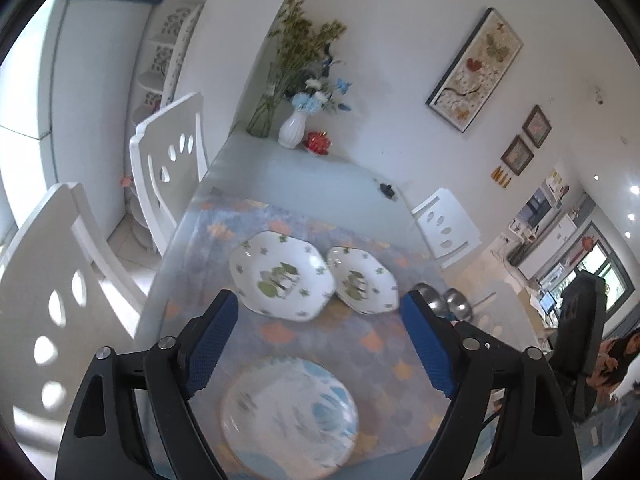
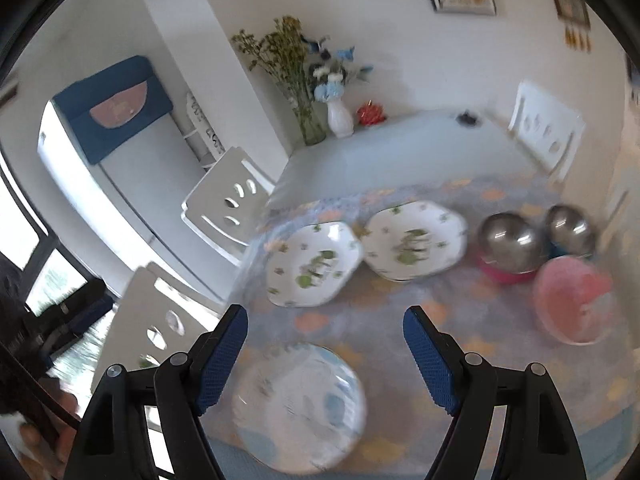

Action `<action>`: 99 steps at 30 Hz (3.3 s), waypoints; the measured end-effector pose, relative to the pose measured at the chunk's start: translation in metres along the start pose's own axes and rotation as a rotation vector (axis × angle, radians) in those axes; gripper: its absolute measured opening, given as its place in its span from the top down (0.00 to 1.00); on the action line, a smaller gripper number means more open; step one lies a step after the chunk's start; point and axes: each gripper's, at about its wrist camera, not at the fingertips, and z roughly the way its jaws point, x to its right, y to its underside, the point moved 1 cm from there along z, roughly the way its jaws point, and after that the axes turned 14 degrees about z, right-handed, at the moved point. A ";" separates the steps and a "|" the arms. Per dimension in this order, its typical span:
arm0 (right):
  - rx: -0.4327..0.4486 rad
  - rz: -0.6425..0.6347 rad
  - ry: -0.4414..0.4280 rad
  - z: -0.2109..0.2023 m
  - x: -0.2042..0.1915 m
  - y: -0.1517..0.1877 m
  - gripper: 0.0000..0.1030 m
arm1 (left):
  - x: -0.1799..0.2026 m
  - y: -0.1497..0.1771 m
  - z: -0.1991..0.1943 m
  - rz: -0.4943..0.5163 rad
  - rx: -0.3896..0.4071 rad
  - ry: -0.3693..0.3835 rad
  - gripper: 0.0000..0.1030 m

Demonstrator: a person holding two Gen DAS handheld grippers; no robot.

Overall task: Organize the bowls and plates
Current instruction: 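Close both grippers on the rim of a hexagonal tree plate, then lift the hexagonal plate and carry it over the Sunflower plate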

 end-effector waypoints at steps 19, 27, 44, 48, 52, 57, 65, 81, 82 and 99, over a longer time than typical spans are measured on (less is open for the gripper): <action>-0.309 0.194 0.221 0.249 0.050 -0.021 0.39 | -0.112 0.038 0.261 -0.155 -0.434 0.116 0.54; -0.336 0.166 0.183 0.277 0.058 -0.024 0.54 | -0.113 0.046 0.279 -0.171 -0.428 0.128 0.66; -0.255 -0.003 0.184 0.290 0.031 -0.025 0.75 | -0.086 0.037 0.285 -0.012 -0.380 0.037 0.67; -0.224 -0.075 0.193 0.283 0.021 -0.024 0.75 | -0.076 0.032 0.272 0.055 -0.347 0.028 0.69; -0.214 -0.127 0.205 0.277 0.016 -0.024 0.75 | -0.070 0.031 0.258 0.096 -0.324 0.013 0.70; -0.208 -0.128 0.164 0.268 0.012 -0.021 0.75 | -0.071 0.035 0.252 0.100 -0.324 -0.005 0.71; -0.276 -0.157 0.184 0.291 0.014 -0.014 0.75 | -0.090 0.047 0.269 0.064 -0.375 0.002 0.73; -0.284 -0.125 0.202 0.308 -0.001 -0.018 0.67 | -0.125 0.018 0.287 0.045 -0.352 0.032 0.66; -0.293 -0.130 0.205 0.308 -0.004 -0.015 0.67 | -0.127 0.018 0.285 0.041 -0.350 0.038 0.66; -0.249 -0.145 0.201 0.323 0.016 -0.035 0.64 | -0.117 0.016 0.290 0.113 -0.330 0.088 0.66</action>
